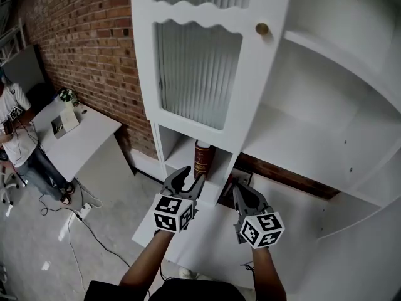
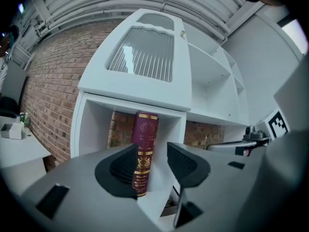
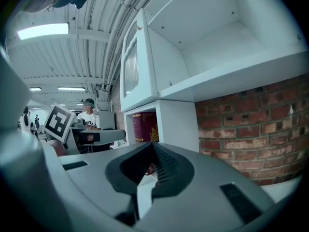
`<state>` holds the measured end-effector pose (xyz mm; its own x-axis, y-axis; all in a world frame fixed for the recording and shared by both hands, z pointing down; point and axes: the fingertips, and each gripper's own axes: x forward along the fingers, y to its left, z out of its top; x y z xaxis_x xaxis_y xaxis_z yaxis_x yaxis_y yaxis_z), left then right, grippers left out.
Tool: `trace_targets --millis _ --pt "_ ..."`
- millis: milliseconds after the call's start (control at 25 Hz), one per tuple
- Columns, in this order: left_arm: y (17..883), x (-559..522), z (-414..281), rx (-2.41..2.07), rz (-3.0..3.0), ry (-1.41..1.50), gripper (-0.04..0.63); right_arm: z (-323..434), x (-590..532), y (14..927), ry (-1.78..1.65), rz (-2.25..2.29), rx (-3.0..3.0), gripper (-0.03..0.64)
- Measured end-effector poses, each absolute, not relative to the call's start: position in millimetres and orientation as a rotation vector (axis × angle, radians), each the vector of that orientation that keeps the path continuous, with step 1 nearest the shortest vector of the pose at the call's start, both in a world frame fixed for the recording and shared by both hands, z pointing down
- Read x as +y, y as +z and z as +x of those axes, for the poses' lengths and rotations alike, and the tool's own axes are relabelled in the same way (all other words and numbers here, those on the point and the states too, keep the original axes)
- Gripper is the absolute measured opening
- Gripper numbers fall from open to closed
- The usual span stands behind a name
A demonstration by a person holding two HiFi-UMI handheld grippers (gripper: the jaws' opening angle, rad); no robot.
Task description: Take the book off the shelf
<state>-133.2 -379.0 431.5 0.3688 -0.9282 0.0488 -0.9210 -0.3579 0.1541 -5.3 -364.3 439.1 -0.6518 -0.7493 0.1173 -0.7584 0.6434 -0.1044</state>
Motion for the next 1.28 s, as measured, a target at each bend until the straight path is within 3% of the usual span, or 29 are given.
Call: trace_targets --millis 520,1280 --pt "438 -437 -132 -1.757 2.386 -0.087 0.320 33 -387 455 0.264 1.362 -2.717 0.020" --pt "454 -503 -120 -1.758 2.388 -0.031 0.336 78 -421 481 0.333 1.483 -2.591 0.020"
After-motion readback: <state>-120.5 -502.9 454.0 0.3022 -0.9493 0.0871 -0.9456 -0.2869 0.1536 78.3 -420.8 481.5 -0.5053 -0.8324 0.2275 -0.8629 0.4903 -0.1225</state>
